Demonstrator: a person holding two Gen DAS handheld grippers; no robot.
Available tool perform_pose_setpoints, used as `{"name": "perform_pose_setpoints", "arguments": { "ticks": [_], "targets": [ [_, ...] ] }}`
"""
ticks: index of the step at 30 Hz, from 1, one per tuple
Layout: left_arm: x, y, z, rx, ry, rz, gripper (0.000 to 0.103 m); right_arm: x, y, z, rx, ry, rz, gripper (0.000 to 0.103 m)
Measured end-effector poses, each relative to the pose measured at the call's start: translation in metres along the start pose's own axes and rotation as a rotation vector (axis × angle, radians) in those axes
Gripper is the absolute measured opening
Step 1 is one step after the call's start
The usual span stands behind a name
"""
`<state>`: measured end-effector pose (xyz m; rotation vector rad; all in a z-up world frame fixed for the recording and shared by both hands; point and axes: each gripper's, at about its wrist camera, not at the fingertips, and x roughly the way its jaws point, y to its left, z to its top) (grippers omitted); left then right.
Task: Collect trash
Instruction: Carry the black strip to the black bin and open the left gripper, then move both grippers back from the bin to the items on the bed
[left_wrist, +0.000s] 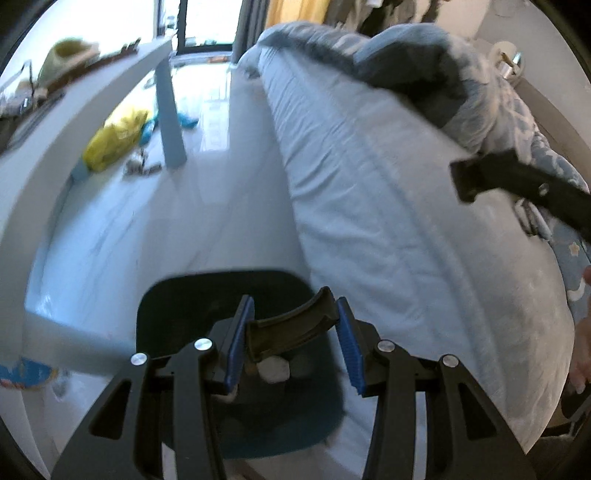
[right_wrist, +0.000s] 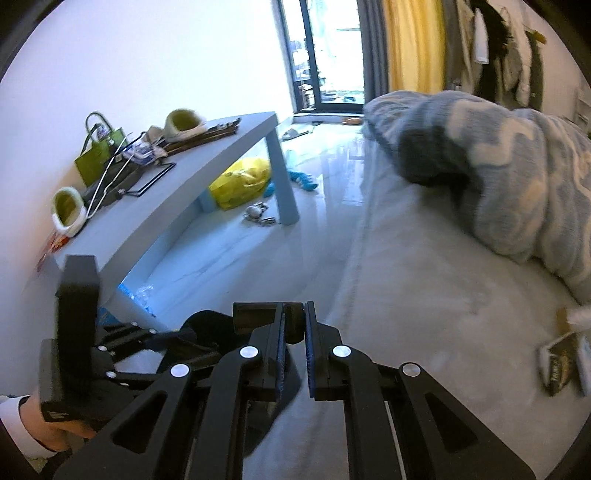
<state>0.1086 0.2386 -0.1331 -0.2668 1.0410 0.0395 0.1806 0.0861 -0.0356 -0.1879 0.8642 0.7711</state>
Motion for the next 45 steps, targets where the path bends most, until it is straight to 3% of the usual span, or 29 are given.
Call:
{"name": "perform_pose_setpoints", "arguments": {
  "ticks": [11,16,18,21,27,39,45],
  "targets": [
    [0.029,0.046,-0.039,-0.019,0.155,0.047,0.048,0.034,0.042,0.005,-0.047,0.046,0.03,0.009],
    [0.035,0.061,-0.048,-0.029,0.197,0.065,0.054,0.046,0.057,0.005,-0.062,0.063,0.044,0.009],
    [0.035,0.065,-0.05,-0.027,0.199,0.064,0.062,0.051,0.061,0.004,-0.066,0.074,0.049,0.009],
    [0.03,0.071,-0.05,-0.039,0.19,0.058,0.066,0.06,0.068,0.001,-0.074,0.095,0.054,0.009],
    [0.014,0.082,-0.047,-0.064,0.14,0.049,0.067,0.08,0.079,-0.006,-0.089,0.143,0.048,0.009],
    [-0.052,0.085,-0.021,-0.046,-0.106,0.029,0.064,0.135,0.086,-0.036,-0.088,0.307,0.029,0.009],
    [-0.073,0.086,-0.012,-0.055,-0.168,0.005,0.06,0.156,0.091,-0.054,-0.09,0.384,0.031,0.01]
  ]
}}
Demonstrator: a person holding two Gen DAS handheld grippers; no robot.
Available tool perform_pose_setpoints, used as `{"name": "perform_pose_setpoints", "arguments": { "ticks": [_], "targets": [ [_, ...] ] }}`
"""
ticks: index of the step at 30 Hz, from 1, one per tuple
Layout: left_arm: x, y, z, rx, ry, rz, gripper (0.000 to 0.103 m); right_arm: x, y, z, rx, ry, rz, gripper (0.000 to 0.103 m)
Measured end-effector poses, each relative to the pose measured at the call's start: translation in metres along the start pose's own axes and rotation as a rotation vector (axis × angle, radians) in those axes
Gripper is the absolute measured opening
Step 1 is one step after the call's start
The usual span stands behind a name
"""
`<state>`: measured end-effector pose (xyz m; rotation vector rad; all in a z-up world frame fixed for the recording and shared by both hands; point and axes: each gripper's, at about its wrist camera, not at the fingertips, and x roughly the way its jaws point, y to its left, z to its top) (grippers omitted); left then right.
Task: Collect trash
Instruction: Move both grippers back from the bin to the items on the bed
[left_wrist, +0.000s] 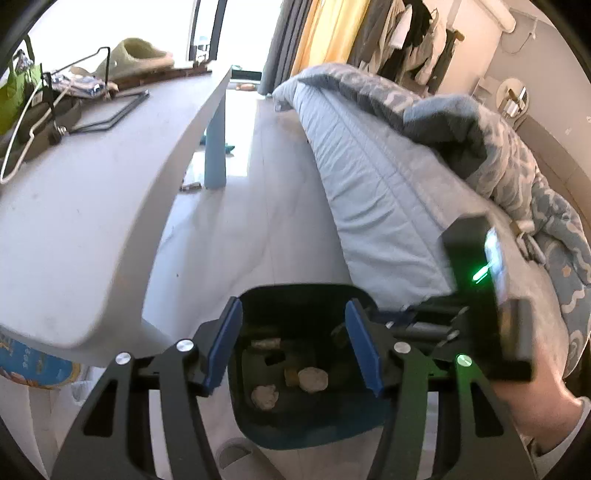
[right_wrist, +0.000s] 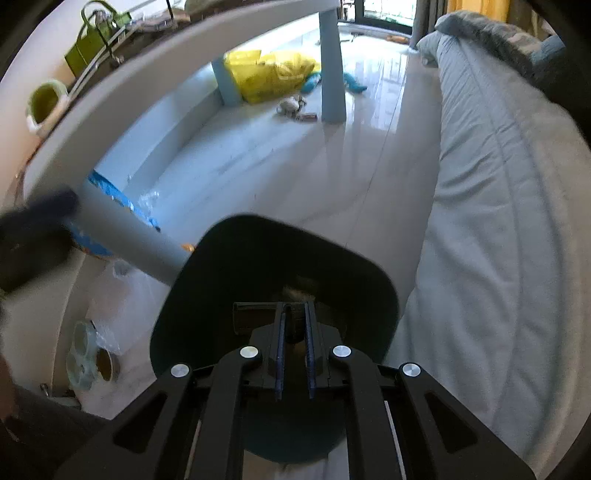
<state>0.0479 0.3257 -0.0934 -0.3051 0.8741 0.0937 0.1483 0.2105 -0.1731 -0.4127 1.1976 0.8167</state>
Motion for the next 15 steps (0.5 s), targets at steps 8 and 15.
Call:
{"name": "perform_pose_setpoints", "arguments": {
  "ticks": [8,15],
  "targets": [
    [-0.028,-0.008,0.02,-0.028,-0.092,-0.042,0.054,0.035,0.011,-0.015,-0.037,0.112,-0.019,0.01],
    [-0.055,-0.028,0.039,-0.047,-0.175,-0.09,0.049,0.054,0.013,-0.027,-0.068,0.17,-0.057,0.01]
  ]
}}
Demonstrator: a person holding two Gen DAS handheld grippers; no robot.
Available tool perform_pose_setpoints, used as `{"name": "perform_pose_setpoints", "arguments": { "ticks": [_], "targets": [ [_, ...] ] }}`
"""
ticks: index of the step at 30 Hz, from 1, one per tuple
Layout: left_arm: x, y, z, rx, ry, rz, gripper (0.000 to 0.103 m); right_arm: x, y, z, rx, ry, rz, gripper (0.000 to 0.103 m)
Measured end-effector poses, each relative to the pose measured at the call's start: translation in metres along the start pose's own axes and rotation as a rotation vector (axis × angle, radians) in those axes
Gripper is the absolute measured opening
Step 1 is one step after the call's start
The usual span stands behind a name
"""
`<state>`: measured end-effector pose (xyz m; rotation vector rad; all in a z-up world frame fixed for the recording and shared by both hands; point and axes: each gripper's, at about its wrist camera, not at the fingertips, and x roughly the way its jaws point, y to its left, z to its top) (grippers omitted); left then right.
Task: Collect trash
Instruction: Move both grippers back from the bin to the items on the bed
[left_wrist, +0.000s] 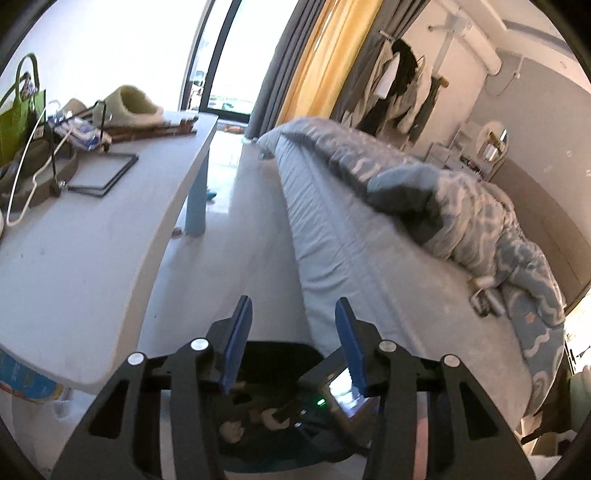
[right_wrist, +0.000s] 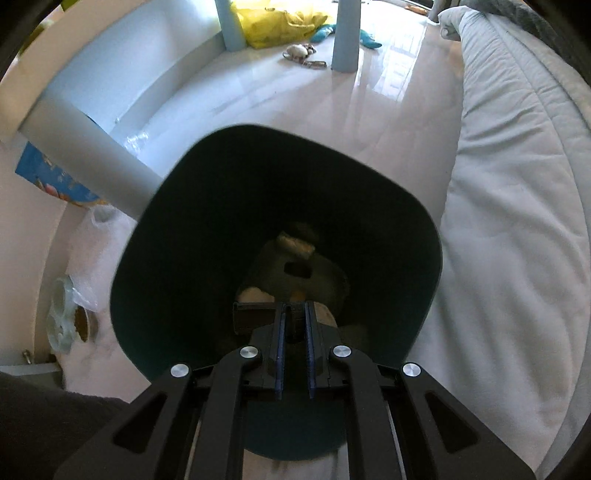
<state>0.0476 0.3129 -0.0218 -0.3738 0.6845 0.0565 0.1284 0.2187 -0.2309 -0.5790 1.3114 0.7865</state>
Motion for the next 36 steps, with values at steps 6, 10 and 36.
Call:
{"name": "perform_pose_setpoints", "arguments": {
  "ticks": [6,10,36],
  "targets": [
    [-0.01,-0.014,0.013,0.007,-0.048,-0.012,0.049,0.0,-0.005,-0.008,-0.007,0.026,-0.052,0.049],
    [-0.015,-0.02,0.019,-0.001,-0.068,-0.018,0.049,-0.016,-0.003,-0.01,-0.013,-0.013,-0.037,0.057],
    [-0.006,-0.09,0.048,0.072,-0.14,-0.009,0.059,-0.182,-0.058,-0.039,0.031,-0.429,0.055,0.057]
  ]
}}
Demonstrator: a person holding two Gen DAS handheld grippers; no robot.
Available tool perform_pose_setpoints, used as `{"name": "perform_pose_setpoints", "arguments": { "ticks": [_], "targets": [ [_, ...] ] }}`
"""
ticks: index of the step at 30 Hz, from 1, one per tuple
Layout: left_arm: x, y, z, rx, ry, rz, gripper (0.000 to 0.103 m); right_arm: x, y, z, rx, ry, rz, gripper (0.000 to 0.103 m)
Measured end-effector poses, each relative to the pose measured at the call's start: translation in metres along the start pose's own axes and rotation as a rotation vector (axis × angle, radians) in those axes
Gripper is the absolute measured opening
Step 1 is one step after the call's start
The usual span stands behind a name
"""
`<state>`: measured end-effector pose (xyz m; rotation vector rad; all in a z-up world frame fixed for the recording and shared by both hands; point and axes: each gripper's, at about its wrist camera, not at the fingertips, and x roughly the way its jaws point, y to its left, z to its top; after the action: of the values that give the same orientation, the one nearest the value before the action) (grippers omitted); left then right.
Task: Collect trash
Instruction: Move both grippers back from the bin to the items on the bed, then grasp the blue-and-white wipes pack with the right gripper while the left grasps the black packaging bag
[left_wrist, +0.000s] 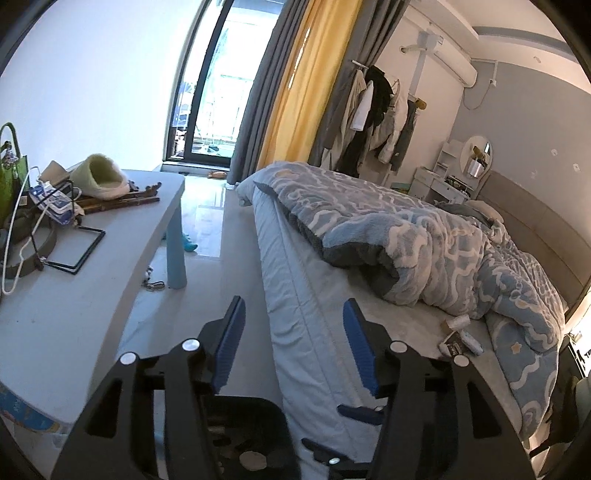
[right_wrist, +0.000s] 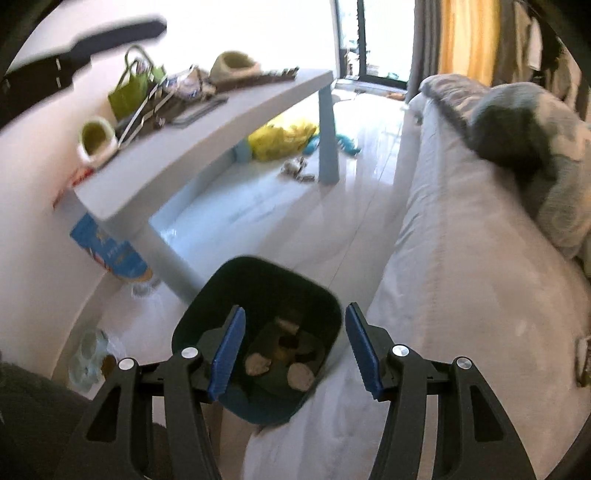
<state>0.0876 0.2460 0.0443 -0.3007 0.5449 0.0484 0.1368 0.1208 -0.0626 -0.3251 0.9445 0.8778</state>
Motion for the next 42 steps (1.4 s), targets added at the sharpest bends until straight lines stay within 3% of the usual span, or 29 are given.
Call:
{"name": "perform_pose_setpoints", "arguments": {
  "ticks": [8,18,33,42],
  "targets": [
    [0.022,-0.038,-0.002,0.025,0.01,-0.041,0.075,-0.039,-0.049,-0.009,0.042,-0.082,-0.08,0.062],
    [0.055,-0.086,-0.012,0.069,0.063,-0.095,0.08,-0.082,-0.128,-0.037,0.143,-0.129,-0.208,0.064],
    [0.109,-0.16,-0.034,0.149,0.155,-0.178,0.094,-0.123,-0.223,-0.091,0.267,-0.142,-0.293,0.075],
    [0.137,-0.197,-0.05,0.234,0.201,-0.215,0.096,-0.149,-0.277,-0.115,0.357,-0.166,-0.327,0.078]
  ]
}}
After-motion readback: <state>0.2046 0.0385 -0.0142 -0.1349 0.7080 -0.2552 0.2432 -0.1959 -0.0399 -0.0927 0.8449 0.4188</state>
